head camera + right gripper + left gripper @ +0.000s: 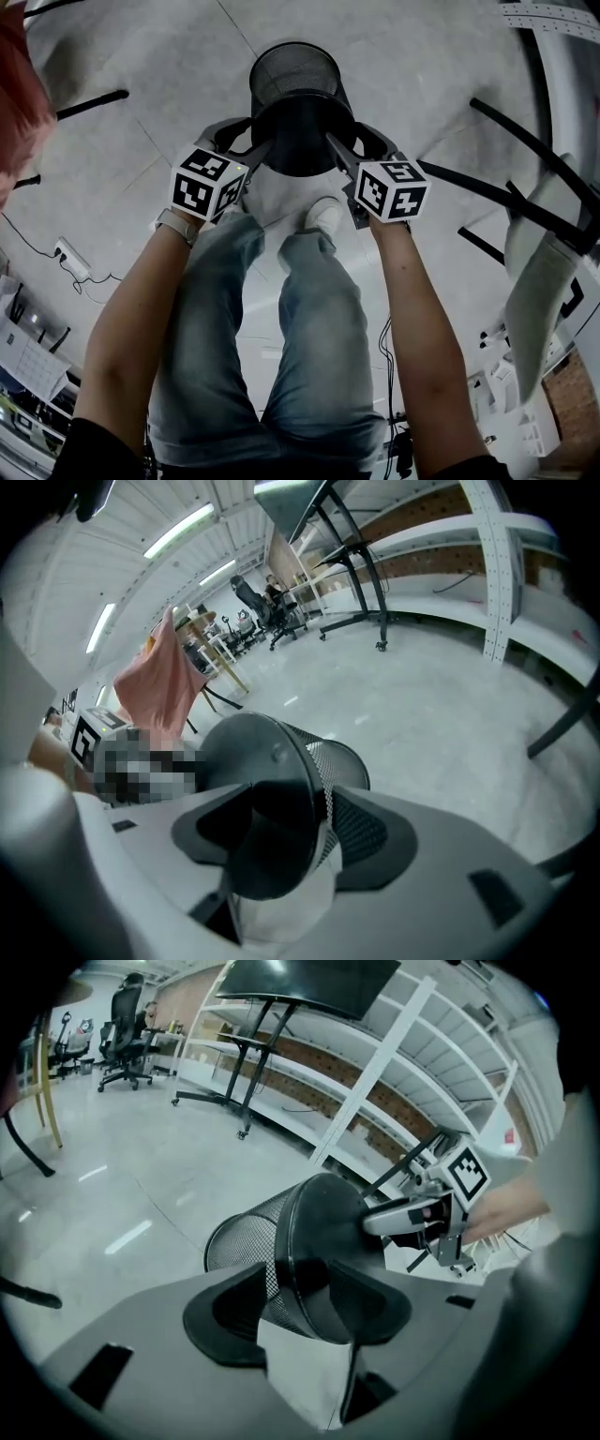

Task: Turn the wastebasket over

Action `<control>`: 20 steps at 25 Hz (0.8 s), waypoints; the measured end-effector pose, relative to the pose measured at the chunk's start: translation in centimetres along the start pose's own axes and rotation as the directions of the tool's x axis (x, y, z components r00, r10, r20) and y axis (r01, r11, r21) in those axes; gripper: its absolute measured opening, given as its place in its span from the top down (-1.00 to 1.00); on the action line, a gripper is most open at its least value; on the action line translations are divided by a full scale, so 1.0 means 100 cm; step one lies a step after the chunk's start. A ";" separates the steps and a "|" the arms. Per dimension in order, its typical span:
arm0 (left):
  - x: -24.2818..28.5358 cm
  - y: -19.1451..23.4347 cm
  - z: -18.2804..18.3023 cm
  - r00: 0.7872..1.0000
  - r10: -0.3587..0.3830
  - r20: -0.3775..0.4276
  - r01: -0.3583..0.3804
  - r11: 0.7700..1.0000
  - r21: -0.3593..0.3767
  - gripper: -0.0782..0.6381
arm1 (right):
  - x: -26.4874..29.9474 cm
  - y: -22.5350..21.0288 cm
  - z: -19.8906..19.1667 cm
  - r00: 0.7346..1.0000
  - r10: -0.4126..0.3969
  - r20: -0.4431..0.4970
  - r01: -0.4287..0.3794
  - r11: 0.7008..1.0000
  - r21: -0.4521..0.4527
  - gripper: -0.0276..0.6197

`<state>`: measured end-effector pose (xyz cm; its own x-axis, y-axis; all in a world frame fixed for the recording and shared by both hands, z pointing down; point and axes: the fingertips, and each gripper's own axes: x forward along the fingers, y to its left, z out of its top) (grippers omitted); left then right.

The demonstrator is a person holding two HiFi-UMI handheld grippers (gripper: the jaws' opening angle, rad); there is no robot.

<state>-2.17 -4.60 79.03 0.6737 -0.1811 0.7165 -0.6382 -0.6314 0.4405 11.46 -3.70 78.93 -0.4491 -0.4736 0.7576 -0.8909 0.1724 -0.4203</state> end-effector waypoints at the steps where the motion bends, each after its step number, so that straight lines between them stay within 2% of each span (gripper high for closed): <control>1: 0.000 0.001 0.001 1.000 -0.001 0.011 0.001 1.000 -0.002 0.19 | 0.000 -0.001 0.000 1.000 -0.002 0.013 0.001 1.000 0.005 0.09; 4: -0.001 -0.002 -0.003 1.000 -0.013 -0.009 0.013 1.000 -0.011 0.19 | -0.003 0.001 -0.005 1.000 0.002 0.009 -0.002 1.000 0.009 0.09; 9: -0.012 -0.012 -0.032 0.995 -0.022 -0.102 0.018 0.999 -0.045 0.21 | -0.013 0.014 -0.030 0.997 0.052 -0.057 -0.049 0.997 0.057 0.09; 14: -0.020 -0.034 -0.077 0.978 -0.033 -0.207 0.022 0.998 -0.054 0.21 | -0.026 0.030 -0.076 0.985 0.094 -0.148 -0.082 0.993 0.084 0.09; 18: -0.022 -0.046 -0.111 0.960 -0.043 -0.278 0.033 0.999 -0.042 0.21 | -0.032 0.038 -0.119 0.964 0.112 -0.242 -0.094 0.992 0.087 0.09; 20: -0.020 -0.050 -0.125 0.954 -0.054 -0.296 0.034 0.997 -0.072 0.21 | -0.033 0.038 -0.137 0.954 0.118 -0.276 -0.095 0.991 0.098 0.09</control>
<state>-4.97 8.38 82.18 0.5666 0.0847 0.8196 -0.6401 -0.5811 0.5026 8.56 10.35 81.70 -0.5528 -0.1931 0.8106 -0.8333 0.1312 -0.5370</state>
